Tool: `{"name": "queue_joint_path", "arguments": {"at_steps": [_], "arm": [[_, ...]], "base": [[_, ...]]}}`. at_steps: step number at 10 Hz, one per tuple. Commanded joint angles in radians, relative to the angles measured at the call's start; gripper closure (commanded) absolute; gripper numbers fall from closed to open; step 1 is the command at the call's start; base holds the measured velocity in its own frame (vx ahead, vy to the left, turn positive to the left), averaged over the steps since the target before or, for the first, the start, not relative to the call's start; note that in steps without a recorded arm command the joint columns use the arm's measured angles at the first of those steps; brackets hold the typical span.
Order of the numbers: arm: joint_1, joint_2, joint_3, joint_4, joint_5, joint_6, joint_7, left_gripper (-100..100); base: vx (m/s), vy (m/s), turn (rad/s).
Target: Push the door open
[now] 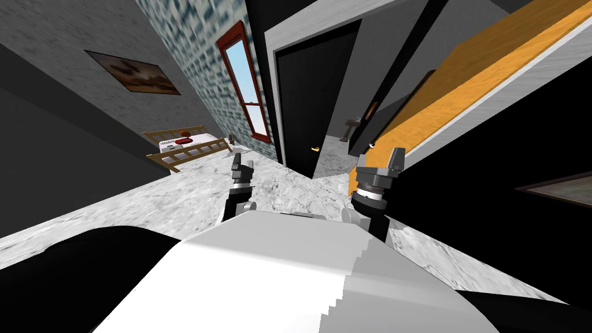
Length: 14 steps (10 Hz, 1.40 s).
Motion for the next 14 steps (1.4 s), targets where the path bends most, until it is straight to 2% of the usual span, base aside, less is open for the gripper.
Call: {"name": "queue_joint_path", "arguments": {"at_steps": [1, 8, 14], "arm": [[-0.016, 0.01, -0.005, 0.037, 0.001, -0.009, -0.002, -100], [-0.079, 0.038, -0.022, 0.178, 0.004, -0.044, -0.007, -100], [-0.142, 0.058, -0.039, 0.319, 0.007, -0.079, -0.013, -100]], "base": [[0.136, 0.006, -0.047], [0.076, -0.02, -0.045], [0.088, -0.018, -0.048]]}}
